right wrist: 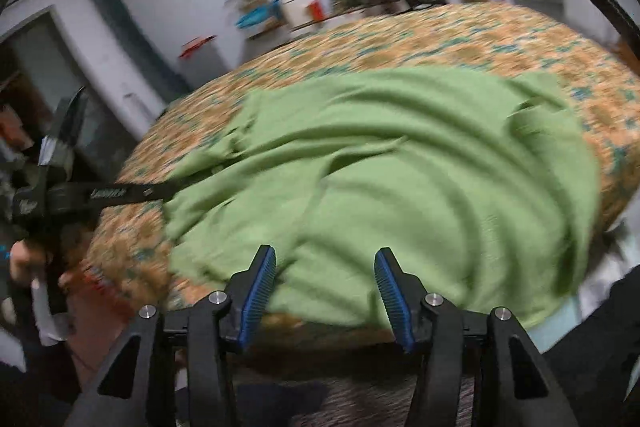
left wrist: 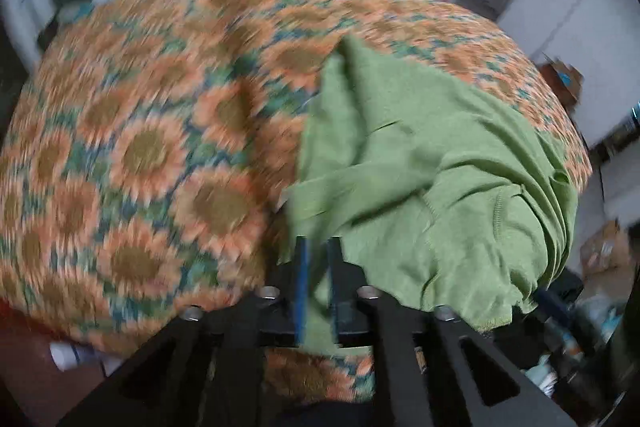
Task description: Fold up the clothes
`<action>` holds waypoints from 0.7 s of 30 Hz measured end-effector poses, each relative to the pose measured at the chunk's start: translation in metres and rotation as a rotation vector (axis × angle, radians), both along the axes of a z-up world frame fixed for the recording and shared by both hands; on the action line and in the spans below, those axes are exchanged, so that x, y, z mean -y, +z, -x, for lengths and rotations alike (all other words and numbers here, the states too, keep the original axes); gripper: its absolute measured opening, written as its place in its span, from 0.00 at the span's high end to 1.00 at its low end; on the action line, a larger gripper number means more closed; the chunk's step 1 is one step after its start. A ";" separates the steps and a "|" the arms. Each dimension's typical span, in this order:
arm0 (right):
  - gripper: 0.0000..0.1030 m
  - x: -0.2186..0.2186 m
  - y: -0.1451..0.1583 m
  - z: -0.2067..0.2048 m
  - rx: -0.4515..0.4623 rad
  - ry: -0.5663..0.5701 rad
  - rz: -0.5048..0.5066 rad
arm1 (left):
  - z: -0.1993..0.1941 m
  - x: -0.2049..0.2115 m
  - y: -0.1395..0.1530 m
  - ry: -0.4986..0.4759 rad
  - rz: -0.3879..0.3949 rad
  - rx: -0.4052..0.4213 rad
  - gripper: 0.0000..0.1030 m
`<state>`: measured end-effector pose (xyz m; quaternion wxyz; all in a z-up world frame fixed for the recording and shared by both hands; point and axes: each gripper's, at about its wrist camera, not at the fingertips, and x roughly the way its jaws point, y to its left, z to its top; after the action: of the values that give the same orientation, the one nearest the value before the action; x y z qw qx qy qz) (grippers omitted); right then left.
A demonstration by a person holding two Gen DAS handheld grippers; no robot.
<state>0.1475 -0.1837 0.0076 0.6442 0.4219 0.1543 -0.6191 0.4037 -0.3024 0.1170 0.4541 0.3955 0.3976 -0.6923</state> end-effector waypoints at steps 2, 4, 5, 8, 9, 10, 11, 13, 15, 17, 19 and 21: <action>0.46 0.000 -0.002 -0.015 -0.057 0.017 -0.003 | -0.009 -0.002 -0.003 0.023 -0.030 -0.044 0.50; 0.46 0.002 -0.002 -0.032 -0.160 0.045 -0.007 | -0.015 -0.005 -0.006 0.024 -0.054 -0.097 0.50; 0.46 0.003 -0.003 -0.038 -0.182 0.062 -0.008 | -0.014 -0.007 -0.008 0.011 -0.062 -0.100 0.50; 0.48 0.010 -0.007 -0.055 -0.241 0.101 -0.016 | -0.014 -0.010 -0.010 -0.003 -0.061 -0.095 0.50; 0.49 0.013 -0.009 -0.059 -0.266 0.096 -0.020 | -0.017 -0.012 -0.010 0.006 -0.065 -0.102 0.50; 0.58 0.016 -0.011 -0.063 -0.291 0.090 -0.024 | -0.021 -0.015 -0.009 0.014 -0.070 -0.108 0.50; 0.72 0.019 -0.013 -0.066 -0.317 0.085 -0.028 | -0.025 -0.017 -0.009 0.023 -0.074 -0.115 0.50; 0.92 0.023 -0.017 -0.067 -0.313 0.076 -0.039 | -0.032 -0.021 -0.010 0.040 -0.084 -0.128 0.50; 0.92 0.022 -0.017 -0.067 -0.284 0.097 -0.049 | -0.038 -0.018 -0.015 0.061 -0.105 -0.143 0.50; 0.92 0.017 -0.017 -0.072 -0.256 0.139 -0.060 | -0.047 -0.020 -0.019 0.075 -0.137 -0.168 0.50; 0.92 0.009 -0.020 -0.077 -0.216 0.182 -0.075 | -0.050 -0.020 -0.025 0.081 -0.168 -0.201 0.50; 0.92 0.002 -0.022 -0.078 -0.175 0.204 -0.088 | -0.049 -0.021 -0.027 0.074 -0.183 -0.221 0.50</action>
<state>0.2255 -0.1853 -0.0146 0.6686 0.3763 0.2789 -0.5775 0.4524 -0.2817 0.0900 0.3950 0.3416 0.5208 -0.6753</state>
